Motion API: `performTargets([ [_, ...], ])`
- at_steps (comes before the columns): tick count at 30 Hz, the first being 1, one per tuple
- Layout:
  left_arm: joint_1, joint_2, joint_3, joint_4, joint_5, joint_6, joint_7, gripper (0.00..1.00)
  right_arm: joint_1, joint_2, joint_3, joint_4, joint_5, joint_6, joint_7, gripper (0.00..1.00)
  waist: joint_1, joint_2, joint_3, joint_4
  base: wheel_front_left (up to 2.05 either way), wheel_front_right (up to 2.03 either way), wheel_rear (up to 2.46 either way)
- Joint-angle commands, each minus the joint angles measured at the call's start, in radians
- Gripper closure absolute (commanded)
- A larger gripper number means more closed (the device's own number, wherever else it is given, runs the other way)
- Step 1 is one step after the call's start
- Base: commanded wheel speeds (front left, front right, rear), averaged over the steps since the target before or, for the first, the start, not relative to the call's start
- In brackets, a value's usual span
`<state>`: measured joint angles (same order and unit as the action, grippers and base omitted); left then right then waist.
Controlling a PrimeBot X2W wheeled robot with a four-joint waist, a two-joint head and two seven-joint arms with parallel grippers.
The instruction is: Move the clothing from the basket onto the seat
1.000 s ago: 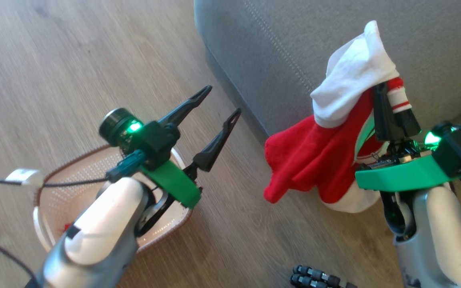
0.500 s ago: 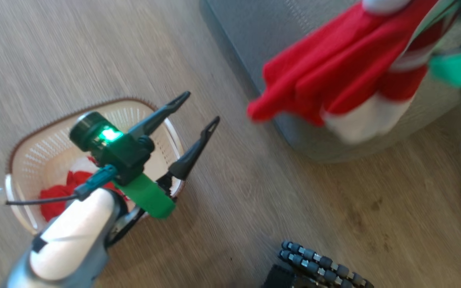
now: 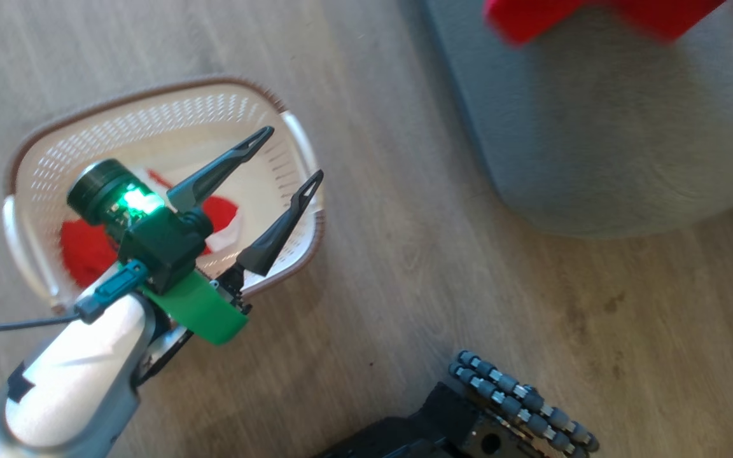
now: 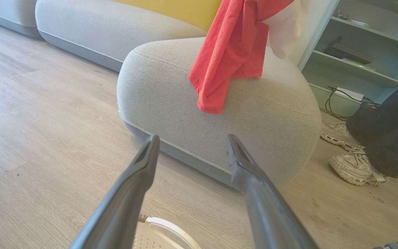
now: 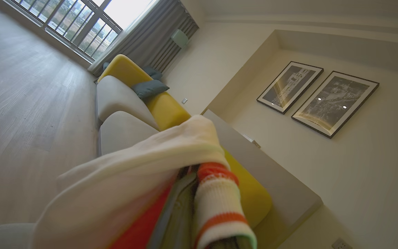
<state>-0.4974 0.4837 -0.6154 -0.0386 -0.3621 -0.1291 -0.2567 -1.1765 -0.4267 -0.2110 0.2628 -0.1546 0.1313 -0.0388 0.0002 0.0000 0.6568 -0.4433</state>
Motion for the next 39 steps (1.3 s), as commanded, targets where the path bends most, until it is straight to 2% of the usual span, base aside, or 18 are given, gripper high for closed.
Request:
performTargets([
  [1, -0.029, 0.022, 0.026, -0.039, -0.002, -0.001, -0.005, 0.0, -0.036, -0.045, -0.031, -0.033, -0.012, -0.001, 0.023, 1.0, -0.0002, 0.0, 0.035, 0.04, 0.0, 0.0, 0.0],
  [8, -0.046, 0.019, 0.008, -0.047, -0.009, -0.002, -0.005, 0.0, -0.148, -0.169, -0.211, -0.111, -0.085, -0.001, 0.144, 1.0, -0.0002, 0.0, 0.079, 0.111, 0.0, 0.0, 0.0],
  [12, -0.054, 0.023, 0.008, -0.048, -0.01, -0.002, -0.005, 0.0, -0.123, -0.189, -0.254, -0.137, -0.077, -0.001, 0.205, 1.0, -0.0002, 0.0, 0.111, 0.126, 0.0, 0.0, 0.0],
  [15, -0.064, 0.026, 0.0, -0.054, -0.009, -0.002, -0.005, 0.0, -0.057, -0.155, -0.353, -0.14, -0.089, -0.001, 0.243, 1.0, -0.0002, 0.0, 0.135, 0.14, 0.0, 0.0, 0.0],
  [20, -0.08, 0.041, -0.011, -0.054, -0.012, -0.002, -0.005, 0.0, 0.071, -0.06, -0.511, -0.122, -0.112, -0.001, 0.28, 1.0, -0.0002, 0.0, 0.178, 0.161, 0.0, 0.0, 0.0],
  [24, -0.087, 0.056, -0.011, -0.053, -0.015, -0.002, -0.005, 0.0, 0.15, 0.014, -0.617, -0.038, -0.14, -0.001, 0.267, 1.0, -0.0002, 0.0, 0.212, 0.179, 0.0, 0.0, 0.0],
  [29, -0.096, 0.068, -0.006, -0.051, -0.014, -0.002, -0.005, 0.0, 0.187, 0.051, -0.677, 0.096, -0.129, -0.001, 0.21, 1.0, -0.0002, 0.0, 0.233, 0.192, 0.0, 0.0, 0.0],
  [34, -0.103, 0.066, -0.003, -0.048, -0.014, -0.002, -0.005, 0.0, 0.198, 0.047, -0.681, 0.213, -0.101, -0.001, 0.116, 1.0, -0.0002, 0.0, 0.24, 0.196, 0.0, 0.0, 0.0],
  [35, -0.105, 0.065, -0.003, -0.046, -0.014, -0.002, -0.005, 0.0, 0.198, 0.043, -0.671, 0.241, -0.091, -0.001, 0.087, 0.58, -0.0002, 0.0, 0.24, 0.195, 0.0, 0.0, 0.0],
  [36, -0.106, 0.062, -0.003, -0.044, -0.014, -0.002, -0.005, 0.0, 0.197, 0.038, -0.663, 0.27, -0.08, -0.001, 0.062, 0.04, -0.0002, 0.0, 0.238, 0.196, 0.0, 0.0, 0.0],
  [37, -0.108, 0.058, -0.004, -0.042, -0.014, -0.002, -0.005, 0.0, 0.196, 0.031, -0.653, 0.3, -0.069, -0.001, 0.039, 0.0, -0.0002, 0.0, 0.233, 0.197, 0.0, 0.0, 0.0],
  [39, -0.112, 0.046, -0.005, -0.039, -0.015, -0.002, -0.005, 0.0, 0.2, 0.009, -0.617, 0.356, -0.051, -0.001, -0.004, 0.0, -0.0002, 0.0, 0.22, 0.201, 0.0, 0.0, 0.0],
])
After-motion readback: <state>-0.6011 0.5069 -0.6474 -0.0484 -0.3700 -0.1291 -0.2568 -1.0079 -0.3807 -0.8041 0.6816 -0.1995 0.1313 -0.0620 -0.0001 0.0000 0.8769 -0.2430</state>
